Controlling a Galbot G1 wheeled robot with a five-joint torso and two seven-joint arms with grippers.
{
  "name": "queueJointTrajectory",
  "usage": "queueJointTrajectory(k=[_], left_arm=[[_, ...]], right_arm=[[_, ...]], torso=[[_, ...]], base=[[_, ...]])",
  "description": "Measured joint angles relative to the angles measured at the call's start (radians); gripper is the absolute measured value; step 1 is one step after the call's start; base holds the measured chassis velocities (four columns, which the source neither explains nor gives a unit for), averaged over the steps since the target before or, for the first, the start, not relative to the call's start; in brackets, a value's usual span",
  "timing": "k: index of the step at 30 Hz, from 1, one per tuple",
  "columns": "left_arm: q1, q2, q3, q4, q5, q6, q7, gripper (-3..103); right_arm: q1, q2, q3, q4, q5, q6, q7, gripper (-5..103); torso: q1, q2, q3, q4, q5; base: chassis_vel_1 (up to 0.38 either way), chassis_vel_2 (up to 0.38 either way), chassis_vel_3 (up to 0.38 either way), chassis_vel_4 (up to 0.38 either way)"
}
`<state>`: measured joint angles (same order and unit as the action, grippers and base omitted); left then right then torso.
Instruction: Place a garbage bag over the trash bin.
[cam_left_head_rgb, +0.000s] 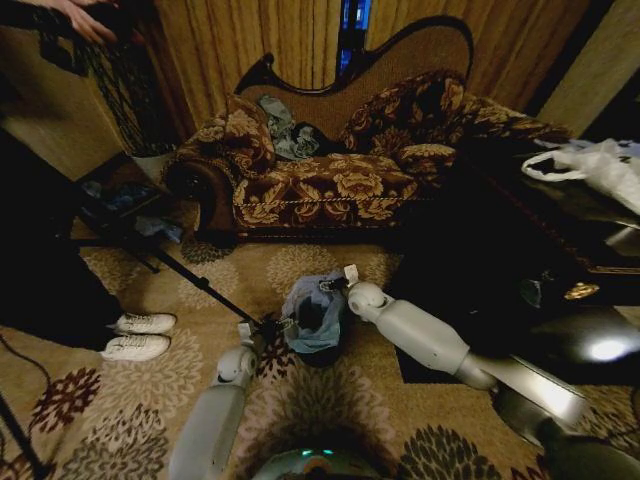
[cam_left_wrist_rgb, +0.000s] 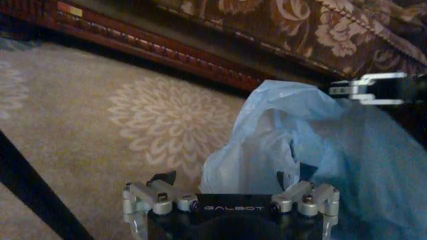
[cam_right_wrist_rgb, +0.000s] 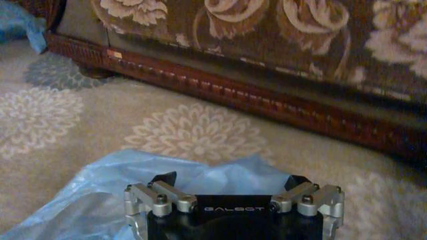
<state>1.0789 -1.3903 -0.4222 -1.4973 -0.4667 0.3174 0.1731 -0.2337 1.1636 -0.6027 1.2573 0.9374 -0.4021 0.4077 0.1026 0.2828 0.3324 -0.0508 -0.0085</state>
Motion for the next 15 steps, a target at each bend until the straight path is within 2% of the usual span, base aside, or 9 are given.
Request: queueJointTrajectory(k=[6, 8, 15], left_arm=[[0.01, 0.0, -0.002, -0.012, -0.007, -0.006, 0.002, 100], [0.016, -0.002, -0.003, -0.022, -0.009, -0.014, 0.004, 100], [0.026, -0.001, -0.006, -0.047, -0.023, -0.023, 0.008, 100]], right_arm=[[0.026, 0.014, -0.03, -0.067, -0.086, 0.024, -0.055, 100], [0.043, 0.032, -0.06, -0.151, -0.172, 0.06, -0.122, 100], [0.038, 0.058, -0.068, -0.223, -0.235, 0.092, -0.138, 100]], torso=[[0.0, 0.0, 0.0, -0.0001, 0.0], [0.0, 0.0, 0.0, 0.0, -0.0001], [0.0, 0.0, 0.0, 0.0, 0.0]], base=[[0.0, 0.0, 0.0, 0.0], [0.0, 0.0, 0.0, 0.0], [0.0, 0.0, 0.0, 0.0]])
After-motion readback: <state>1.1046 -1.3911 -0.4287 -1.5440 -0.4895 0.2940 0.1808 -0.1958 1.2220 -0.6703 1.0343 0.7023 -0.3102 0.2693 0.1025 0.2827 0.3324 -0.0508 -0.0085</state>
